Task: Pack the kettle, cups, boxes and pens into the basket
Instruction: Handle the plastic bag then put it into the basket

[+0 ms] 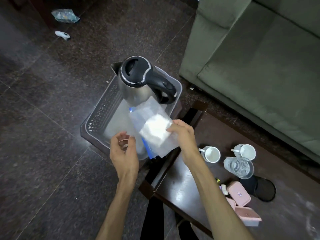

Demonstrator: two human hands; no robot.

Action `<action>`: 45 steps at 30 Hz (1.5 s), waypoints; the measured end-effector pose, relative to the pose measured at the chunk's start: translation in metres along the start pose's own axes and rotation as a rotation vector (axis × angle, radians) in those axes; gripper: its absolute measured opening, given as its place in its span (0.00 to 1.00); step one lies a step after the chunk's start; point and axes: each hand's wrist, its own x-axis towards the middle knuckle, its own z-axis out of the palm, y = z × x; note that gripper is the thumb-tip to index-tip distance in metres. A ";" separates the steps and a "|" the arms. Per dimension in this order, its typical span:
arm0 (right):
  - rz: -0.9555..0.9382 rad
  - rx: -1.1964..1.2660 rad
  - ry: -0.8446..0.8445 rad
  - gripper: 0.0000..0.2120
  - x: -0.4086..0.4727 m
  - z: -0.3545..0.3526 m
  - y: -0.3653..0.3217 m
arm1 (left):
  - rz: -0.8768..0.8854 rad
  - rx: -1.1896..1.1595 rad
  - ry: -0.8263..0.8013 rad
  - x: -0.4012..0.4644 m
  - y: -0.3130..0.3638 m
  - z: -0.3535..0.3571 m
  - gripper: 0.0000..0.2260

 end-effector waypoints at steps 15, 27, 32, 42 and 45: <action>0.329 0.628 0.187 0.09 -0.074 -0.130 0.062 | 0.017 -0.103 -0.616 -0.129 0.046 0.083 0.09; 0.388 0.599 0.157 0.13 -0.111 -0.179 0.114 | 0.011 0.093 -0.637 -0.198 0.003 0.085 0.12; 0.363 0.654 0.329 0.18 -0.118 -0.214 0.106 | 0.017 0.075 -0.487 -0.209 -0.003 0.093 0.07; -0.484 0.387 0.361 0.12 -0.190 -0.267 0.036 | 0.366 0.162 -0.552 -0.244 0.007 0.106 0.06; -0.233 0.259 -0.001 0.13 -0.191 -0.247 0.016 | 0.378 0.136 -0.559 -0.254 0.005 0.107 0.06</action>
